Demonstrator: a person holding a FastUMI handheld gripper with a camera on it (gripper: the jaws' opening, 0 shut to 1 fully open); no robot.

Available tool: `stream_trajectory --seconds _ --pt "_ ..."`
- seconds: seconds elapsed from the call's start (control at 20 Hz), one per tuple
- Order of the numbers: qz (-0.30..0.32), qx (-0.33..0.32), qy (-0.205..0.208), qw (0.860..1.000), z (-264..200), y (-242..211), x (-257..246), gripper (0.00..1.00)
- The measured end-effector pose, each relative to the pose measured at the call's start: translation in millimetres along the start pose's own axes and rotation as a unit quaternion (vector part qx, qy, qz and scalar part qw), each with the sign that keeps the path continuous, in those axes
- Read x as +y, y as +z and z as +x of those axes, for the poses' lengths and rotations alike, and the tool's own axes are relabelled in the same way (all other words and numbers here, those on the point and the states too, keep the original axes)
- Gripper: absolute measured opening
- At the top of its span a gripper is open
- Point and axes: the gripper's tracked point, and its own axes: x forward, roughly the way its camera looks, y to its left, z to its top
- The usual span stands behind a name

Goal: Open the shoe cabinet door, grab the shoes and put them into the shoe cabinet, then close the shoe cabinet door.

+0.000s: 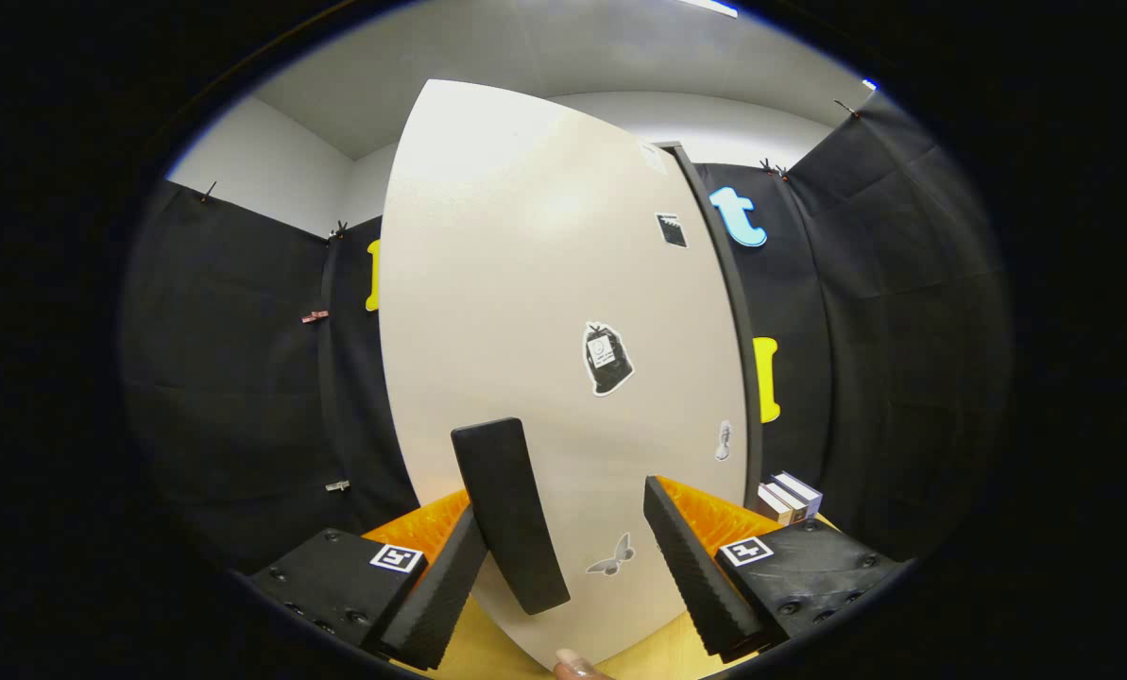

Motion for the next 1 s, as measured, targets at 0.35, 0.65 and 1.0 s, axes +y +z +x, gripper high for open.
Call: stream_trajectory --seconds 0.35,0.65,1.0 --pt "0.0 0.003 0.029 1.0 33 -14 48 0.98" --pt "-0.022 -0.008 0.03 0.999 40 -13 68 0.98" --pt "-0.071 -0.014 -0.012 0.997 25 -11 67 0.98"
